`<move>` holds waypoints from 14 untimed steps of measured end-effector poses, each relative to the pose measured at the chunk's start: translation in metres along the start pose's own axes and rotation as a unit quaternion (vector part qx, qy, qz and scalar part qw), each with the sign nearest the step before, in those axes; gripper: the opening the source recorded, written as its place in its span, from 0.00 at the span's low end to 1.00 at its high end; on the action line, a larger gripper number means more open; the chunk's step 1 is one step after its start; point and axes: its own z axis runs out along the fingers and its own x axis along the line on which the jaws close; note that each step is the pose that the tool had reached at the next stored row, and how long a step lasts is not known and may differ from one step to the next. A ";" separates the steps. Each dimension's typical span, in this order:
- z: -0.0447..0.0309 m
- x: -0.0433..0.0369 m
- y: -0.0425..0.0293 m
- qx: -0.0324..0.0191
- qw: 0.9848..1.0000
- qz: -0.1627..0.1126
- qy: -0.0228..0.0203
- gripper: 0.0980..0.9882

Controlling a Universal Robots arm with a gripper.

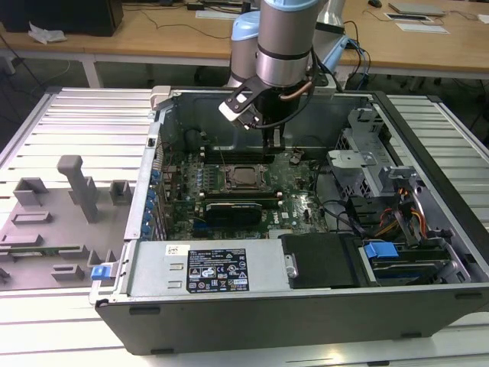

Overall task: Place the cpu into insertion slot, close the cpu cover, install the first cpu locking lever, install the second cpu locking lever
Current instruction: 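Close the cpu cover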

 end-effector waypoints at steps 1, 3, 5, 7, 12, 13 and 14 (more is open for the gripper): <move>0.0000 0.0000 -0.0016 0.000 1.000 0.000 0.000 0.01; -0.0001 0.0001 -0.0087 0.000 1.000 0.000 0.000 0.01; 0.0000 0.0000 -0.0159 0.000 1.000 0.000 0.000 0.01; 0.0002 -0.0002 -0.0254 0.000 1.000 0.000 0.000 0.01; 0.0005 -0.0004 -0.0310 0.000 1.000 0.000 0.000 0.01; 0.0005 -0.0004 -0.0311 0.000 1.000 -0.010 0.000 0.01; 0.0005 -0.0004 -0.0311 0.001 1.000 -0.023 0.001 0.01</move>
